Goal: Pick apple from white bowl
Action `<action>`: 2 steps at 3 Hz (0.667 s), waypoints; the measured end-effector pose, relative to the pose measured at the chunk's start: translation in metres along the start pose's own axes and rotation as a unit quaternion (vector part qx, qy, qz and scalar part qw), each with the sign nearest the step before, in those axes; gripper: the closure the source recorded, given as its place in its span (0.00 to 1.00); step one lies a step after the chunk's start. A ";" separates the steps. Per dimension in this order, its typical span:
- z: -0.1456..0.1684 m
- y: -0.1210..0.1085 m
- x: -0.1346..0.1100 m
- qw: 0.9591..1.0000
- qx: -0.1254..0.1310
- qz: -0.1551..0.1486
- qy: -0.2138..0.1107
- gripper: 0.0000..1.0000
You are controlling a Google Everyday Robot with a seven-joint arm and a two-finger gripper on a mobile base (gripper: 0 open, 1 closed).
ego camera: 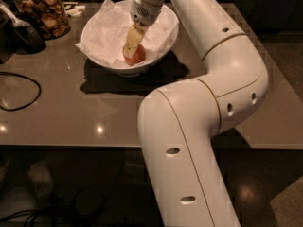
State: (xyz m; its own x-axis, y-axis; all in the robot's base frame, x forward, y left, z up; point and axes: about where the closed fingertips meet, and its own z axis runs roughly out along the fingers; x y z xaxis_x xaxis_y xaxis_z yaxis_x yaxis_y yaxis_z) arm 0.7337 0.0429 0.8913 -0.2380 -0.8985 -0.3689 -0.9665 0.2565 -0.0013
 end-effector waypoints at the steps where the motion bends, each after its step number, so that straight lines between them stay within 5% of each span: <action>1: 0.004 -0.001 0.001 1.000 -0.003 0.003 0.002 0.31; 2: 0.007 -0.001 0.001 1.000 -0.005 0.004 0.003 0.31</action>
Offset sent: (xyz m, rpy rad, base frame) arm -0.0170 -0.0214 0.0024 -0.0715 0.1257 0.0270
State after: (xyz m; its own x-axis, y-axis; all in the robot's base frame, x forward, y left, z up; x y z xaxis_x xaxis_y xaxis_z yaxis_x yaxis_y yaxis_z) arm 0.7352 0.0440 0.8848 -0.2470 -0.8982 -0.3637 -0.9653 0.2609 0.0113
